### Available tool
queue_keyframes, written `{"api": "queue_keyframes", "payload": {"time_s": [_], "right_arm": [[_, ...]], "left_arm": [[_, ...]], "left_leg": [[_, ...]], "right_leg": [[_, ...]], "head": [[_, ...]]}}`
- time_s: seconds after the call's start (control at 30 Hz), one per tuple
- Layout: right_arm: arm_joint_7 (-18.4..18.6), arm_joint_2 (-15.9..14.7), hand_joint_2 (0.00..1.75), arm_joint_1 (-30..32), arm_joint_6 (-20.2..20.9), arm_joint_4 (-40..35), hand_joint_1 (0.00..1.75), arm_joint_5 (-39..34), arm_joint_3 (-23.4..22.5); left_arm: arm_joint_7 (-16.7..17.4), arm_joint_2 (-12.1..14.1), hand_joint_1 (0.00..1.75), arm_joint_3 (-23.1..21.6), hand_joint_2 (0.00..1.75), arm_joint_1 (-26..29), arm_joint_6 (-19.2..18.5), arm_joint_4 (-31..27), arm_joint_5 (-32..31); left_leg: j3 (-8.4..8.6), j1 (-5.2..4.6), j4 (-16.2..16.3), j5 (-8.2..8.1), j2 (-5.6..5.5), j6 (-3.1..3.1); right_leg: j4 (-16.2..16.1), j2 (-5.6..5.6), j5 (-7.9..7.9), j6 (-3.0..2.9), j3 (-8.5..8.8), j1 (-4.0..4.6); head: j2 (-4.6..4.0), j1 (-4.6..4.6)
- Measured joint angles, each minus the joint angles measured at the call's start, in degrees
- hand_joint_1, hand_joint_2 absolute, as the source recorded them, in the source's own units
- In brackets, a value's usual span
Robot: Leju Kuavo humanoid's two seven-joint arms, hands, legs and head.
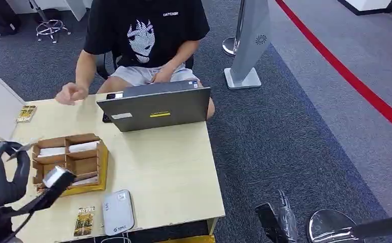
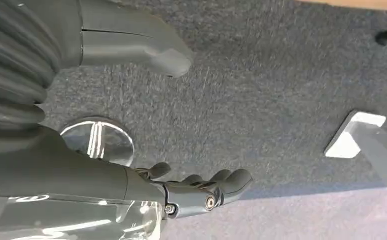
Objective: Pass the card to the sensor for recognition and then transmit it.
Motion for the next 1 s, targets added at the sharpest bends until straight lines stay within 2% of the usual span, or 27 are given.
{"api": "queue_keyframes", "payload": {"time_s": [0.13,0.33,0.6,1.0], "right_arm": [[0.2,0.2,1.75,0.3,-0.2,-1.1,0.00,0.0,-1.2],[0.4,0.3,1.75,0.6,-1.0,-2.3,0.00,0.0,-2.4],[0.4,0.3,1.75,0.8,-1.0,-2.9,0.00,-0.2,-3.3],[0.4,0.3,1.75,0.9,-1.0,-3.1,0.00,0.0,-3.5]], "left_arm": [[-0.1,-1.1,1.75,-4.1,1.75,5.6,0.0,-0.5,-2.3],[0.4,-2.3,1.75,-7.8,1.75,10.6,-2.1,0.4,-3.3],[0.7,-3.9,1.75,-8.6,1.75,12.4,-7.7,5.6,-5.2],[0.5,-5.7,1.75,-8.6,1.75,12.1,-8.6,15.4,-5.5]], "left_leg": [[0.01,0.01,0.0,-0.02,0.00,-0.01],[0.02,0.02,0.0,-0.01,0.00,-0.02],[0.02,0.02,0.0,-0.01,-0.01,-0.02],[0.03,0.02,0.0,-0.01,-0.01,-0.02]], "right_leg": [[0.0,0.01,0.00,0.01,-0.01,0.00],[0.0,0.01,0.01,0.01,-0.01,0.01],[0.0,0.00,0.01,0.01,0.00,0.01],[0.0,0.01,0.01,0.01,0.00,0.01]], "head": [[0.00,-0.02],[0.00,-0.02],[0.00,-0.02],[0.00,-0.02]]}}
